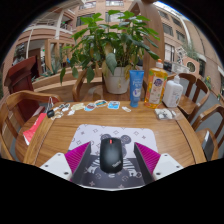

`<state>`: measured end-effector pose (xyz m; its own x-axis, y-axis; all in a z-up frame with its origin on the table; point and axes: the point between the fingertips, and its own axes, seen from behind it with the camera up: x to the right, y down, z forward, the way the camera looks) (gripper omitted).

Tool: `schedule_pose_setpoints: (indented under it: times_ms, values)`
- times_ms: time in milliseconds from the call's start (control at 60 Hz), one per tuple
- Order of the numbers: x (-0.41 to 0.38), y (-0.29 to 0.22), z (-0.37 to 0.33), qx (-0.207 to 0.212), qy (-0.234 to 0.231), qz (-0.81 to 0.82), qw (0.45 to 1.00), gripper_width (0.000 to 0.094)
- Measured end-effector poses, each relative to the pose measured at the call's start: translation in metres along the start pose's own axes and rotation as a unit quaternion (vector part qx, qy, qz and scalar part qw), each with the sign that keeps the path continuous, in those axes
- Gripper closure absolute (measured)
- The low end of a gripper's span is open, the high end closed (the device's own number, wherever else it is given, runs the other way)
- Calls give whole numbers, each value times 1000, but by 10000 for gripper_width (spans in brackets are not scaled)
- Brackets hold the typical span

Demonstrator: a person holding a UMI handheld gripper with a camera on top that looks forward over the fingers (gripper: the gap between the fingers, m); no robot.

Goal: Arrange mouse

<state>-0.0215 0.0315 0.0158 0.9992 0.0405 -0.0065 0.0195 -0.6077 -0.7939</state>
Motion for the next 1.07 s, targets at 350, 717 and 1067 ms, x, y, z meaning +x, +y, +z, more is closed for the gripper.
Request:
schedule_pose_setpoints:
  times_ms: [350,717,1067]
  values:
    - [-2,-34,-155,75,15,-16,997,80]
    - [-14,10,-276,83,11,-11,996,81]
    - [-17,21,-304,97,19,-19,995,81]
